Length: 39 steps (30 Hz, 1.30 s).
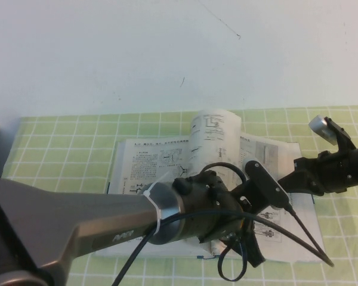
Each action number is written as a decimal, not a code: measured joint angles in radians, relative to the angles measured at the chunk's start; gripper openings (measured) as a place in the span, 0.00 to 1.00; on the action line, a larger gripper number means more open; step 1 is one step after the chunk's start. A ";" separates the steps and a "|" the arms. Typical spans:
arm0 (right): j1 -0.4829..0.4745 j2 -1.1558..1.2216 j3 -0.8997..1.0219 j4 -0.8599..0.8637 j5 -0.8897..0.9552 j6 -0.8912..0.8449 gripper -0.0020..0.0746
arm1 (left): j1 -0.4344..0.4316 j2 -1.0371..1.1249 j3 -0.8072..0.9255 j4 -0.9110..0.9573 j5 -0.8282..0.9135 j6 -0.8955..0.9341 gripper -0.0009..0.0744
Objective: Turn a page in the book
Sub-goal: Open the closed book
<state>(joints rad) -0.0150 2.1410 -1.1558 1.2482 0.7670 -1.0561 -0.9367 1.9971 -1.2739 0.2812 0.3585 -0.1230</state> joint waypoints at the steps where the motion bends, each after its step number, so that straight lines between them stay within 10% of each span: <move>1: 0.000 0.000 0.000 0.000 0.002 0.000 0.02 | 0.002 -0.003 0.000 0.043 0.012 -0.048 0.01; 16: 0.000 0.000 0.000 -0.011 0.017 0.003 0.02 | 0.025 -0.172 0.019 0.395 0.312 -0.450 0.01; 39: -0.014 -0.336 0.009 -0.272 -0.009 0.053 0.02 | 0.025 -0.010 0.018 0.328 0.071 -0.452 0.01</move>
<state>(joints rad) -0.0286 1.8052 -1.1472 0.9766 0.7579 -1.0034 -0.9114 1.9870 -1.2554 0.6093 0.4294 -0.5747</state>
